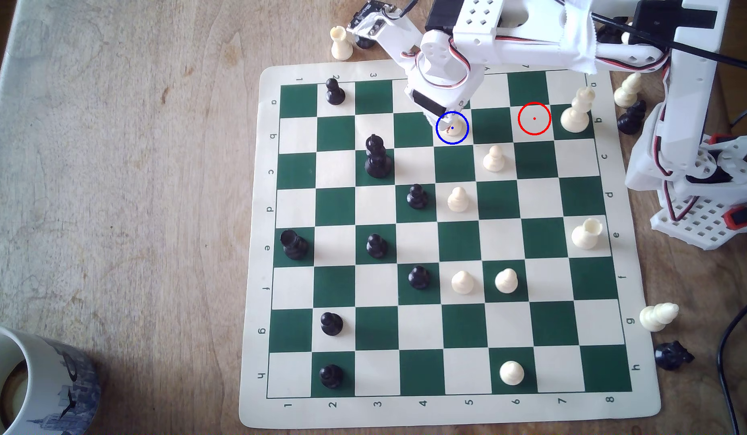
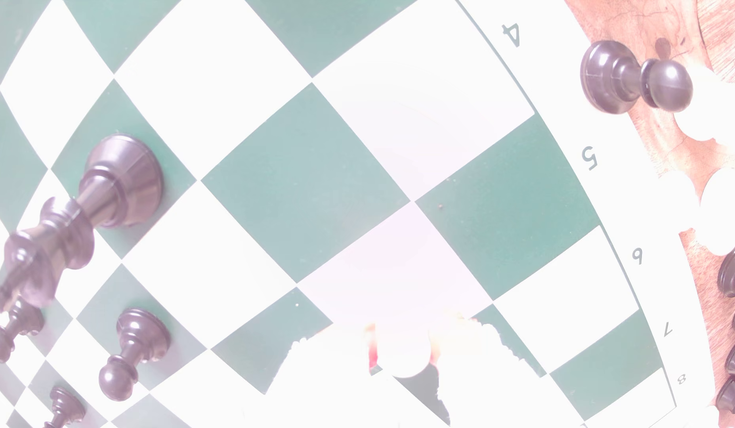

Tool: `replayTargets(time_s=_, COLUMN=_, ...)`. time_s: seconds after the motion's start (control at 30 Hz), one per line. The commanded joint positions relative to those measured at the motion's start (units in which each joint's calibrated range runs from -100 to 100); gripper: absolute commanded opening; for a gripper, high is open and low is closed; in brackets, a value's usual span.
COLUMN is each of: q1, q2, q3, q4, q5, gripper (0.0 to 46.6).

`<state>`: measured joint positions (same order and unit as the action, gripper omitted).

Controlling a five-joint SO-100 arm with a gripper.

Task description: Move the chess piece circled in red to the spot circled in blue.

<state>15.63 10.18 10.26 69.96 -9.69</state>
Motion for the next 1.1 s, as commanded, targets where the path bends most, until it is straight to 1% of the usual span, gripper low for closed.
replayTargets(time_s=0.0, q1=0.44, q2=-0.93, q3=-3.64, q4=-0.35, q5=-0.54, gripper=14.7)
replayTargets(time_s=0.1, q1=0.83, q2=-1.27, q3=-3.91, q4=-0.67, q5=-0.68, gripper=17.7)
replayTargets(time_s=0.2, q1=1.22, q2=-2.03, q3=-3.91, q4=-0.75, q5=-0.78, gripper=18.4)
replayTargets(time_s=0.37, q1=2.08, q2=-7.89, q3=-0.28, q4=-0.75, q5=-0.83, gripper=19.9)
replayTargets(time_s=0.4, q1=2.16, q2=-10.94, q3=2.25, q4=-0.75, q5=-0.83, gripper=21.8)
replayTargets(time_s=0.5, q1=1.69, q2=-17.14, q3=7.06, q4=-0.75, q5=-0.83, gripper=23.1)
replayTargets(time_s=0.57, q1=1.77, q2=-21.13, q3=9.23, q4=-0.75, q5=-0.88, gripper=23.2)
replayTargets(time_s=0.6, q1=1.69, q2=-23.76, q3=11.68, q4=-2.31, q5=-1.27, gripper=23.2)
replayTargets(time_s=0.7, q1=-0.73, q2=-35.22, q3=23.56, q4=-6.00, q5=-1.37, gripper=23.2)
replayTargets(time_s=0.8, q1=-1.28, q2=-39.81, q3=27.55, q4=-6.41, q5=-1.37, gripper=23.2)
replayTargets(time_s=0.83, q1=-0.42, q2=-42.01, q3=30.27, q4=-8.29, q5=-1.37, gripper=17.4)
replayTargets(time_s=0.87, q1=-0.19, q2=-43.54, q3=32.35, q4=-9.93, q5=-1.42, gripper=13.8)
replayTargets(time_s=0.93, q1=0.05, q2=-47.96, q3=38.61, q4=-14.27, q5=-1.12, gripper=13.0)
replayTargets(time_s=0.97, q1=0.28, q2=-51.86, q3=45.50, q4=-19.18, q5=0.24, gripper=9.6)
replayTargets(time_s=1.03, q1=0.36, q2=-55.17, q3=51.39, q4=-24.83, q5=1.32, gripper=6.1)
replayTargets(time_s=1.07, q1=0.36, q2=-56.61, q3=54.11, q4=-28.11, q5=2.34, gripper=4.0)
